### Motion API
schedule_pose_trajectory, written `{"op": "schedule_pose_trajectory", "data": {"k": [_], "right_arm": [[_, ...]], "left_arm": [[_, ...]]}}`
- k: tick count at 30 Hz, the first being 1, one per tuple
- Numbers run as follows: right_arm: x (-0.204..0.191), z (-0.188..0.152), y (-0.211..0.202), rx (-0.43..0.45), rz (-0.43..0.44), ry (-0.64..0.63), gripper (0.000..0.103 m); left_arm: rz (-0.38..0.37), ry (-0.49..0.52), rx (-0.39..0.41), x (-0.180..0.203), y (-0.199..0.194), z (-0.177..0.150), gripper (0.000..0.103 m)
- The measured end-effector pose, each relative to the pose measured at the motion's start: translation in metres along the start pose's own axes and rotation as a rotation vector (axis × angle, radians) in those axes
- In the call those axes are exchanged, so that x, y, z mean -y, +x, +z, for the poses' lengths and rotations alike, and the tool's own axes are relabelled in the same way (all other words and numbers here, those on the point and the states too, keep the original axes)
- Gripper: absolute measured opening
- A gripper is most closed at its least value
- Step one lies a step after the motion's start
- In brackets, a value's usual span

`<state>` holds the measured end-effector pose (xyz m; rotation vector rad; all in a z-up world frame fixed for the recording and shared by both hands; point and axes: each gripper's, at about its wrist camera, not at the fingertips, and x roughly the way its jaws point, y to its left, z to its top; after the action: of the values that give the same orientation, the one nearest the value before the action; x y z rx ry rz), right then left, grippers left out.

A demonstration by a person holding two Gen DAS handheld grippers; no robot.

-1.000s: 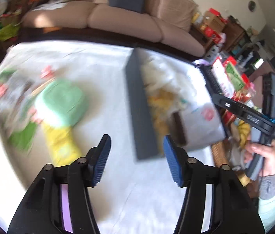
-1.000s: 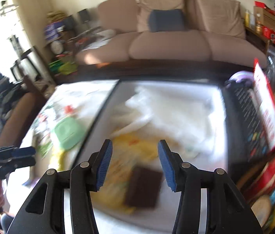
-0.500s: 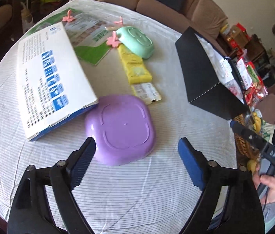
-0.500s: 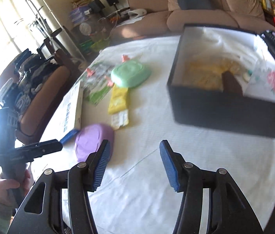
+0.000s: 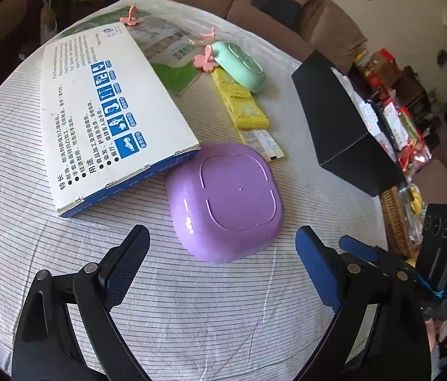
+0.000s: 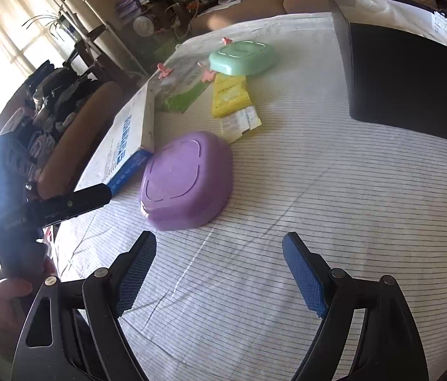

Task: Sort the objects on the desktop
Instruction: 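Move both grippers back over the yellow packet and green soap dish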

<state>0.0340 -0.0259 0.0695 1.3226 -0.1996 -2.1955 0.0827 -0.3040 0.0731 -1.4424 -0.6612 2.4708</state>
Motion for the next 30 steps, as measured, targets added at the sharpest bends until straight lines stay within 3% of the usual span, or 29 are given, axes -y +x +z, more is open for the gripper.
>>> {"op": "schedule_pose_trajectory", "data": {"k": [4,8,13,19,24,25,27,29,30], "right_arm": [[-0.003,0.014,0.008,0.047,-0.004,0.009,0.084],[-0.011,0.04,0.02,0.101,-0.034,-0.02,0.084],[-0.031,0.085,0.041,0.148,-0.085,-0.136,0.083],[-0.056,0.141,0.082,0.175,-0.166,-0.313,0.076],[-0.059,0.163,0.123,0.167,-0.198,-0.39,0.075],[-0.063,0.166,0.132,0.161,-0.208,-0.419,0.074],[-0.067,0.174,0.148,0.134,-0.229,-0.454,0.058],[-0.062,0.18,0.156,0.116,-0.237,-0.418,0.047],[-0.056,0.181,0.156,0.111,-0.238,-0.367,0.047]], "left_arm": [[-0.004,0.034,0.069,0.006,-0.004,0.02,0.093],[0.004,0.005,0.124,-0.003,0.0,0.05,0.093],[0.017,-0.04,0.177,-0.019,0.005,0.089,0.093],[0.011,-0.14,0.2,-0.048,0.017,0.124,0.093],[-0.016,-0.242,0.184,-0.069,0.025,0.136,0.093],[-0.016,-0.256,0.184,-0.072,0.025,0.138,0.093],[-0.013,-0.262,0.174,-0.077,0.028,0.141,0.093],[-0.012,-0.267,0.157,-0.079,0.033,0.142,0.093],[-0.013,-0.271,0.148,-0.079,0.036,0.142,0.093]]}}
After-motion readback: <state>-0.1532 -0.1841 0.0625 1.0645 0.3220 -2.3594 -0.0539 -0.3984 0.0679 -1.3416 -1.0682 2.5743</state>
